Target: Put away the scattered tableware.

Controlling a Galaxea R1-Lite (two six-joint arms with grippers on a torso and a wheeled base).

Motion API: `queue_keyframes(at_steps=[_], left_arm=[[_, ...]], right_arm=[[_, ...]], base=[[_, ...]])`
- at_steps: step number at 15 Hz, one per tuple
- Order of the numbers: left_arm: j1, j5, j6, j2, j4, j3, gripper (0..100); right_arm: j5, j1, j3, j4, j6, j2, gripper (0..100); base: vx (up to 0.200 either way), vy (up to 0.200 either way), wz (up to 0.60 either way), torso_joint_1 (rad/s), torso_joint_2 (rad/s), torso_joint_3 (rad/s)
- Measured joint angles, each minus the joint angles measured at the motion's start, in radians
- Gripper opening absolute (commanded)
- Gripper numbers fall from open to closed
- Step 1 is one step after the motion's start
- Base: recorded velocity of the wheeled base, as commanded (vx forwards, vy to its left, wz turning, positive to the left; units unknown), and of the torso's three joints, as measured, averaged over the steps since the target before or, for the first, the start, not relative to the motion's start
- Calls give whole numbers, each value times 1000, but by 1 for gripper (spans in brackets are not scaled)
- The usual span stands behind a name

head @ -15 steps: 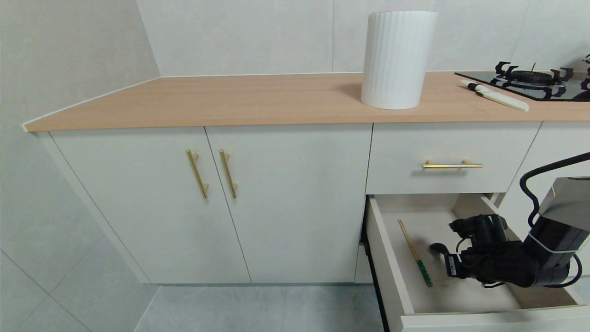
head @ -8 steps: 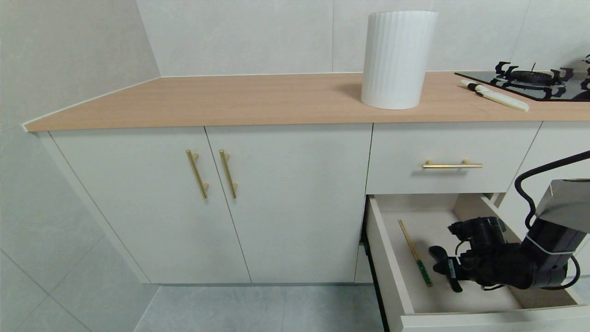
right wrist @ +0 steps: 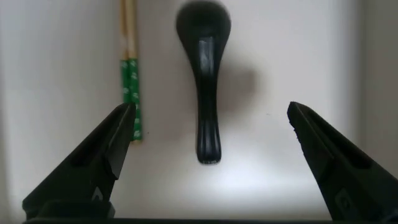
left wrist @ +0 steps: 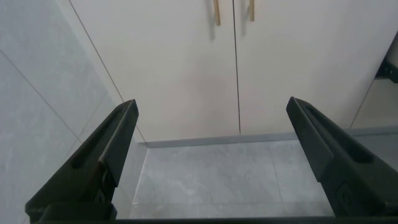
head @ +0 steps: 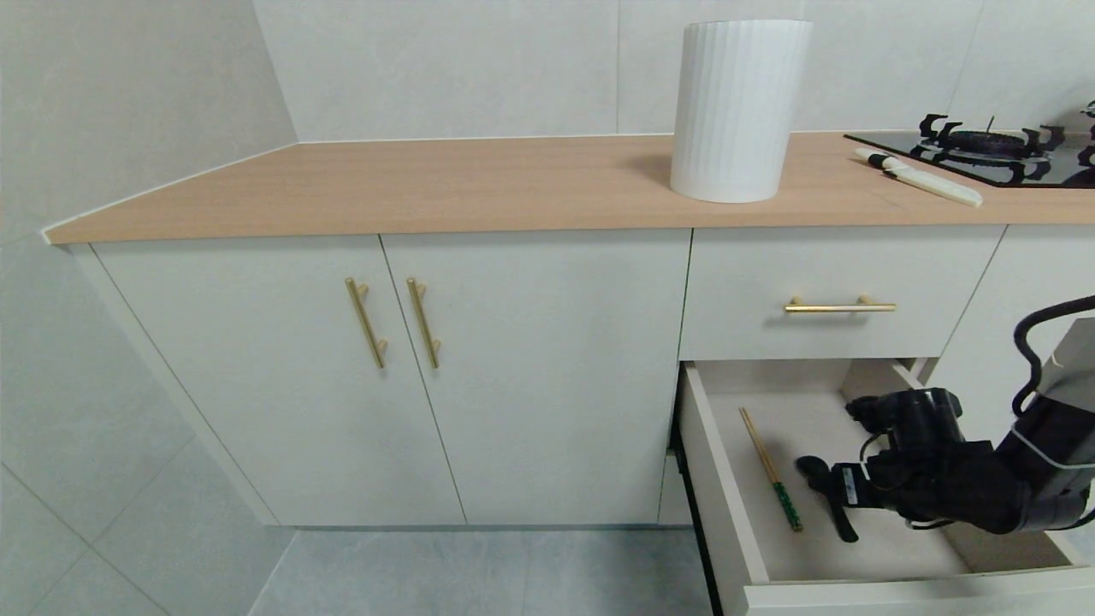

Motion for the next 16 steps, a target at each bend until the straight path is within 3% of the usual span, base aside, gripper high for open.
queue_keyframes(at_steps=[3,5,11,16], left_arm=[[0,0,0,0,0,0,100],[-1,0,0,0,0,0,100],[0,0,0,0,0,0,100],[0,0,2,0,-1,1,100]], right_arm=[[-1,4,52,28,-1,-167,100],[2,6,76,122,-2,-307,100],[74,21,94,685,1,-792,100],[137,41,106,759,-3,-892,100]], base=[[0,0,0,0,0,0],[0,0,0,0,0,0],[0,0,0,0,0,0],[0,0,0,0,0,0]])
